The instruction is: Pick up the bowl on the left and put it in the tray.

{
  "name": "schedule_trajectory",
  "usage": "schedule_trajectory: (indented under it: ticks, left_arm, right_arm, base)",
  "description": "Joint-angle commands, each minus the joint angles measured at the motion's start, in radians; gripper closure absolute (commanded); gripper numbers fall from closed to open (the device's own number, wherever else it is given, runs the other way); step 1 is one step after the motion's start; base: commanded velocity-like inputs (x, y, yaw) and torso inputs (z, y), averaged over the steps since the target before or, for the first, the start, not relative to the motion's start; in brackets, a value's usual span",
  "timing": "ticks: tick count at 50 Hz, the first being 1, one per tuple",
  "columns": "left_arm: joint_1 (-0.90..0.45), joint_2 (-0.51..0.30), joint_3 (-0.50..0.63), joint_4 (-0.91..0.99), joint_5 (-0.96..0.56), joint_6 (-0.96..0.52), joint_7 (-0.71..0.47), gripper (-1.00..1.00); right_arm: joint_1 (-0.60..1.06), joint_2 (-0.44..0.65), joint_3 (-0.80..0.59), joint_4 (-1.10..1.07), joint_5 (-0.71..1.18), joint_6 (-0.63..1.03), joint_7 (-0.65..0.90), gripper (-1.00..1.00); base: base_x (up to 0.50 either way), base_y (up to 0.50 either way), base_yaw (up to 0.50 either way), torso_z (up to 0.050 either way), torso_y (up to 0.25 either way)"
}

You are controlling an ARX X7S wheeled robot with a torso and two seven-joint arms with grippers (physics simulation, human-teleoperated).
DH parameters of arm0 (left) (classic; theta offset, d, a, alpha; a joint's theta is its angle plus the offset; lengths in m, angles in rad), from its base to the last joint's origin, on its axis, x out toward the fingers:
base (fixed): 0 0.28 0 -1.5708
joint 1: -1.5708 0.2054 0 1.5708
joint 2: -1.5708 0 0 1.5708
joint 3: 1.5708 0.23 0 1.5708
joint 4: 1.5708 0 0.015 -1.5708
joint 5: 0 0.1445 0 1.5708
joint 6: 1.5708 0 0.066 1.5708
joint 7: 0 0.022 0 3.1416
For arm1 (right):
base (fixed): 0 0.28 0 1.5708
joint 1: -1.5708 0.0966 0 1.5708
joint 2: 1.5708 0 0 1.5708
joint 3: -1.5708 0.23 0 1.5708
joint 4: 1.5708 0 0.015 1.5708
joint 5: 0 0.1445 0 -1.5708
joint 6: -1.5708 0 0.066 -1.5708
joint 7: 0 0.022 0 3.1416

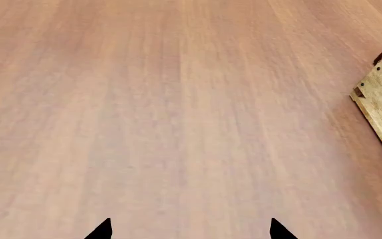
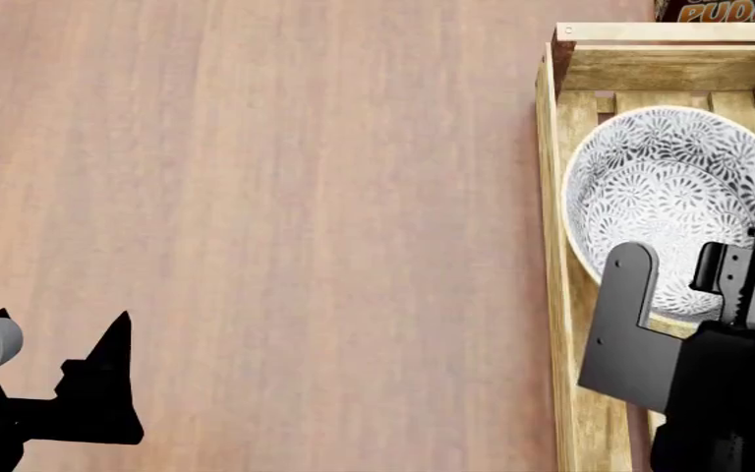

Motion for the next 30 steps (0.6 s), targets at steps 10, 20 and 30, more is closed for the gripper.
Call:
schedule_trajectory:
  ticks: [10, 20, 30]
  left_arm:
    - [0.000, -0.005, 0.004, -0.003, -0.007, 0.007, -0.004, -1.00]
    - [0.001, -0.008, 0.005, -0.005, -0.010, 0.011, -0.006, -1.00]
    - [0.002, -0.010, 0.006, -0.004, -0.014, 0.014, -0.008, -1.00]
  right_arm:
    - [-0.008, 0.002, -0.003, 0.007, -0.004, 0.012, -0.008, -1.00]
    - [-0.004, 0.004, 0.001, -0.001, 0.002, 0.017, -0.017, -1.00]
    - [0.004, 0.008, 0.006, -0.014, 0.005, 0.023, -0.027, -1.00]
  base:
    - [0.00, 0.00, 0.00, 0.000, 0.000]
    - [0.00, 0.00, 0.00, 0.000, 0.000]
    - [0.00, 0.00, 0.00, 0.000, 0.000]
